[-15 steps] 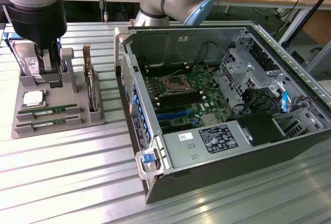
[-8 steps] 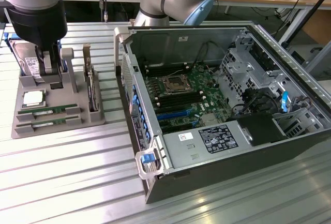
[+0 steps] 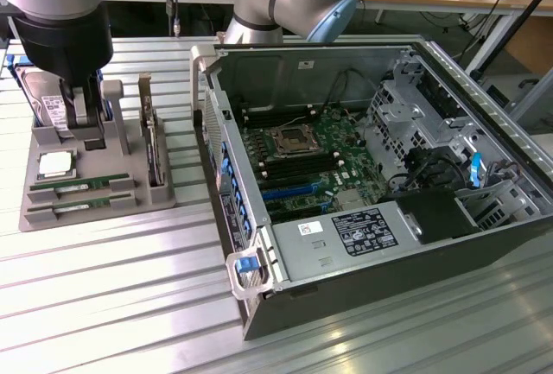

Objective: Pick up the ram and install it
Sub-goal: 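Pick up the ram and move it above insertion slot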

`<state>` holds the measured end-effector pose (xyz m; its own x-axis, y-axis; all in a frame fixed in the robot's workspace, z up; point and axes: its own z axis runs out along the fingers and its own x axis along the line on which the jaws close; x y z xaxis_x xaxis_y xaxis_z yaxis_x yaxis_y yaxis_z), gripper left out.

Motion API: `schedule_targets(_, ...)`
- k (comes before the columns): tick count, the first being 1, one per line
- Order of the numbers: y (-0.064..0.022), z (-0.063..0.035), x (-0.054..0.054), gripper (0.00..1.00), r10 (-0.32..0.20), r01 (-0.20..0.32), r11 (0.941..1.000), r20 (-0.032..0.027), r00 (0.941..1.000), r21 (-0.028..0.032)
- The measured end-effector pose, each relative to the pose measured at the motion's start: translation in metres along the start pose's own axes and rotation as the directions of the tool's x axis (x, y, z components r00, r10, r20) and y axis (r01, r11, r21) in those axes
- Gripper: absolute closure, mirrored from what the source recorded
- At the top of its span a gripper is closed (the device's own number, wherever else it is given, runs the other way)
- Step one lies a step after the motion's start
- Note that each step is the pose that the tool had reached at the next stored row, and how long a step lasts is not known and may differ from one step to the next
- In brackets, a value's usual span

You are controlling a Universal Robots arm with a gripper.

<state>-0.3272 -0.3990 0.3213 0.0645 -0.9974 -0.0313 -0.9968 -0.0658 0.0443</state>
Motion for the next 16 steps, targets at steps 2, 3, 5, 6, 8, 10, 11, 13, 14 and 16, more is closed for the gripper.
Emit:
schedule_targets(2,0.0000,0.0008,0.0000,0.70,0.000,0.000,1.0000,0.0000,1.0000,0.0000)
schedule_targets(3,-0.0001,0.0016,0.0001,0.70,0.000,0.000,1.0000,-0.0001,1.0000,-0.0001)
schedule_targets(5,-0.0001,0.0023,0.0001,0.70,0.000,0.000,1.0000,0.0000,1.0000,-0.0001)
schedule_targets(6,-0.0001,0.0028,0.0001,0.70,0.000,0.000,1.0000,0.0000,1.0000,-0.0001)
schedule_targets(8,-0.0002,0.0041,0.0001,0.70,0.000,0.000,1.0000,0.0000,1.0000,0.0000)
schedule_targets(10,-0.0002,0.0055,0.0002,0.70,0.000,0.000,1.0000,0.0000,1.0000,0.0000)
schedule_targets(11,-0.0002,0.0059,0.0002,0.70,0.000,0.000,1.0000,0.0000,1.0000,-0.0001)
schedule_targets(13,-0.0003,0.0073,0.0002,0.70,0.000,0.000,1.0000,0.0000,1.0000,0.0000)
schedule_targets(14,-0.0004,0.0083,0.0003,0.70,0.000,0.000,1.0000,0.0000,1.0000,0.0000)
schedule_targets(16,-0.0004,0.0097,0.0003,0.70,0.000,0.000,1.0000,0.0000,1.0000,0.0000)
